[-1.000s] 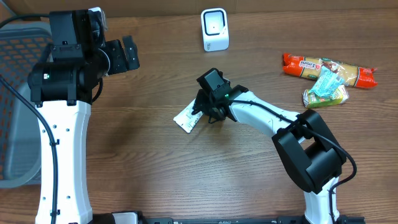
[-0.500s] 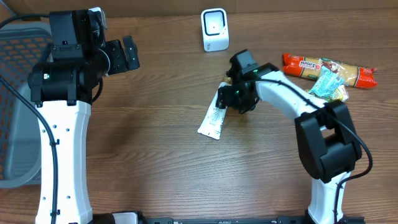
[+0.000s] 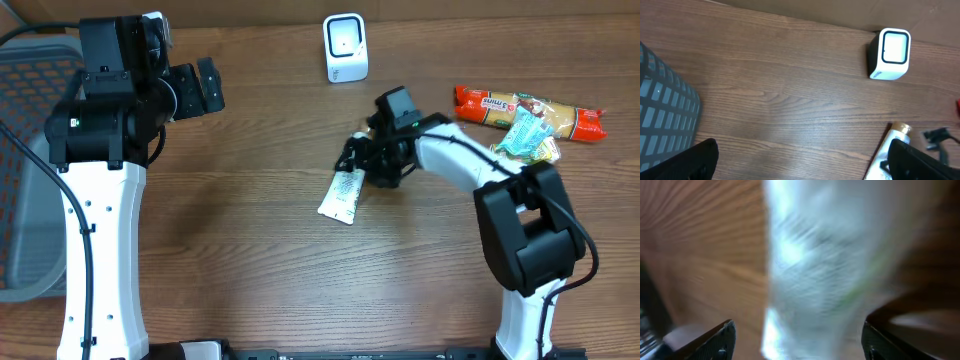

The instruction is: Scan the item barcode

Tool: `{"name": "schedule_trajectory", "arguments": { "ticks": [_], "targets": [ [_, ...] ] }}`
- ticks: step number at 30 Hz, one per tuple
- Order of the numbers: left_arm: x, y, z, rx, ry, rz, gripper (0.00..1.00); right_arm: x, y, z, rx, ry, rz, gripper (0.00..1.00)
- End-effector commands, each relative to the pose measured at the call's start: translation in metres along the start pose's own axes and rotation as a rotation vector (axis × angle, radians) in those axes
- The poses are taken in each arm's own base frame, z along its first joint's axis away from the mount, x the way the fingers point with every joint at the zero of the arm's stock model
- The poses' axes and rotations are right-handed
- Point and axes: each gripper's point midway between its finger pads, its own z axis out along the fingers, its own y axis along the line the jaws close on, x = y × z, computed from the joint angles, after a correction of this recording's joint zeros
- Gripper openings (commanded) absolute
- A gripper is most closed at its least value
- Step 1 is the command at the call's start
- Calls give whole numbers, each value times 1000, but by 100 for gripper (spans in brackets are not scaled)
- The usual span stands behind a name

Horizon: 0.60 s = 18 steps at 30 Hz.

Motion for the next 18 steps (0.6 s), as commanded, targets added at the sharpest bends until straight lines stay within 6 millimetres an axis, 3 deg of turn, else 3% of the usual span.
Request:
{"name": "schedule_trajectory", "arguments": {
  "ticks": [1, 4, 9, 10, 11, 12, 15, 18],
  "targets": [
    [-2, 0, 1, -5, -5, 2, 100, 38, -15, 30, 51, 75, 210, 81],
    [-2, 1, 1, -5, -5, 2, 100, 37, -26, 37, 147, 1, 262, 76],
    [-2, 1, 1, -5, -5, 2, 100, 32, -24, 38, 145, -28, 247, 29],
    [-2, 1, 1, -5, -5, 2, 100, 30, -24, 37, 141, -31, 241, 23],
    [-2, 1, 1, -5, -5, 2, 100, 28, -24, 37, 137, -35, 241, 10],
    [-2, 1, 1, -5, -5, 2, 99, 26, -19, 36, 110, -28, 211, 4],
    [-2, 1, 1, -5, -5, 2, 100, 23, 1, 30, 27, 15, 63, 4],
    [-2, 1, 1, -5, -5, 2, 100, 12, 18, 10, 29, 31, -159, 4]
  ]
}}
